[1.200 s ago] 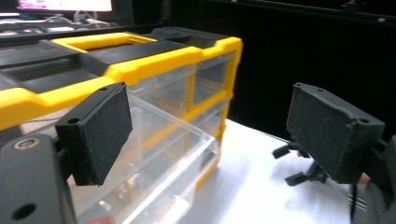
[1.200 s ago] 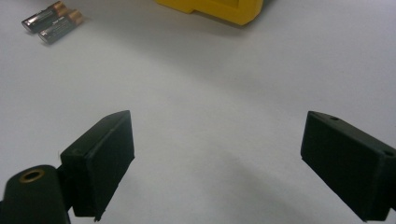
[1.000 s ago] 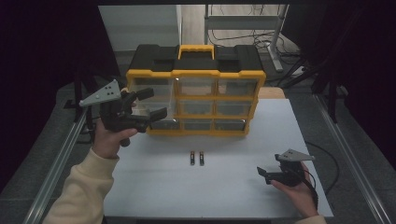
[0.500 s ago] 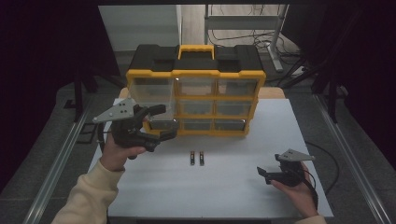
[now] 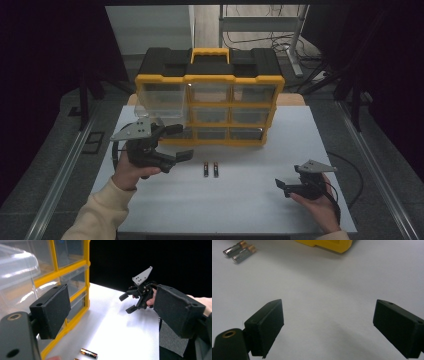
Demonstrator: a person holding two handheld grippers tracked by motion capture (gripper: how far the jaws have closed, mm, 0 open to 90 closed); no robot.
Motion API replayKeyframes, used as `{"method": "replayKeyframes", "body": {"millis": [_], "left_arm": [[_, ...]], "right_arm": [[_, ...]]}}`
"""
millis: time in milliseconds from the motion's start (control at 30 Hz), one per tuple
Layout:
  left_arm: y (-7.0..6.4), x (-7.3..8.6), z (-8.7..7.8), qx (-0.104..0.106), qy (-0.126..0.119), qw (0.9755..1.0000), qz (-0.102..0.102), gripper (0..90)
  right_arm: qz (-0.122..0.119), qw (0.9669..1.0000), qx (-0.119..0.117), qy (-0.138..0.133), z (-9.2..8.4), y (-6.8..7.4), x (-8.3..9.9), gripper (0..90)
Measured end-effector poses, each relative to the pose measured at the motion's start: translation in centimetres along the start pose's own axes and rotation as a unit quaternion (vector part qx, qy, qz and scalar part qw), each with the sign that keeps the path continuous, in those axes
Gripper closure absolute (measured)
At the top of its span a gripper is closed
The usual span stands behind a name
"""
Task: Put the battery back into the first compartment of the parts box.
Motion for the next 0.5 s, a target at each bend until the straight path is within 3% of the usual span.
{"method": "replayKeyframes", "body": {"millis": [500], "left_arm": [[0.7, 3.2, 1.2, -0.01, 0.028, 0.9995, -0.012, 15.2]], "right_arm": [[0.001, 1.0, -0.001, -0.003, -0.1, 0.0, -0.1, 10.0]]}}
Point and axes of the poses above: each handheld gripper's, and its own axes: z roughly forward along the jaws, x roughly out of its underside, y roughly to its left, the point moved 10 cm from there along z, roughly forward along the jaws
